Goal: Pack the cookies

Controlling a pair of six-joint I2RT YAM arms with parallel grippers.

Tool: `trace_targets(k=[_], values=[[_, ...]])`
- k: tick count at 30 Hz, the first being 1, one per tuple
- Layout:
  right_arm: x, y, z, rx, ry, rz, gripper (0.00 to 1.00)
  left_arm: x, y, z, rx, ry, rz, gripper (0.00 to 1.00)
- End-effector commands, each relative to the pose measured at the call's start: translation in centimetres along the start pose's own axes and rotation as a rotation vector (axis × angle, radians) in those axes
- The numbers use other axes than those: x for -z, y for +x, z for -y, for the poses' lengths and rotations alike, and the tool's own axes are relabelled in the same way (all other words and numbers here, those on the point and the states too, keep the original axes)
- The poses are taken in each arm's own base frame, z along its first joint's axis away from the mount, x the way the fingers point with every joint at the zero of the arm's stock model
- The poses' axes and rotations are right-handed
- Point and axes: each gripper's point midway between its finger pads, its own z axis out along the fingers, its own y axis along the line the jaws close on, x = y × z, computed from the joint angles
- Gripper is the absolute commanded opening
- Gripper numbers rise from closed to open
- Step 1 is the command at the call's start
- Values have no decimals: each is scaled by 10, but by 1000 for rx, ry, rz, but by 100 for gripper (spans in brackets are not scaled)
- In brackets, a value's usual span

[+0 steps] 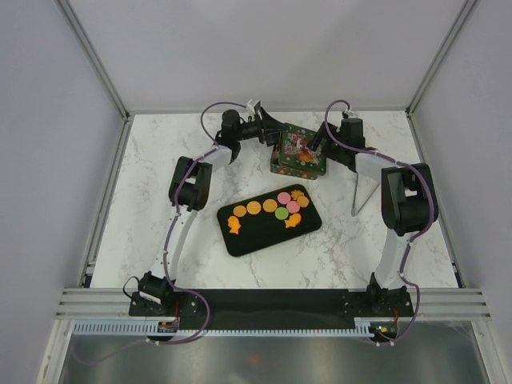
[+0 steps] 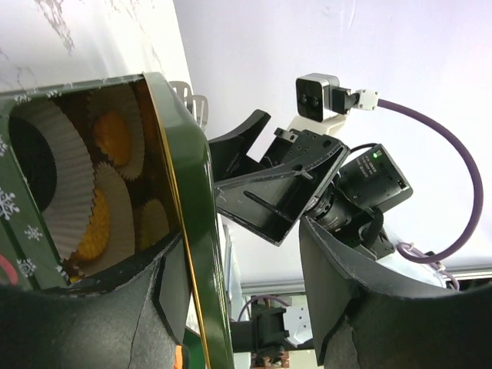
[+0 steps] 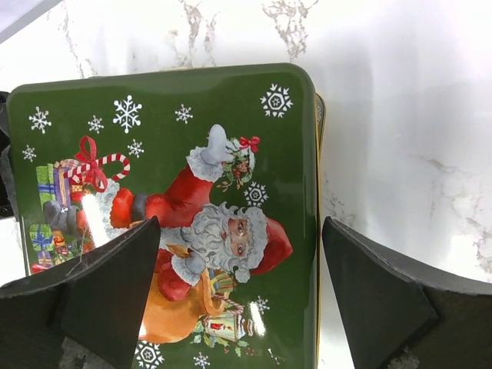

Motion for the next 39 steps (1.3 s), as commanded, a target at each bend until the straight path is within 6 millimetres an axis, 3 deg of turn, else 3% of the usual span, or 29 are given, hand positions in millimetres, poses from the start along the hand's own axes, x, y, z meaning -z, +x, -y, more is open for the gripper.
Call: trace_targets(k=[1,27,39], values=[[-5,16,3,6,10,-59,93,12,-8,62,-140,73,4,62],[-3,19,-11,-39,-14,-84,90,67,-32,46,-147,3,94,62],[-8,21,-17,-81,18,-95,87,65,-7,25,-174,-50,69,65]])
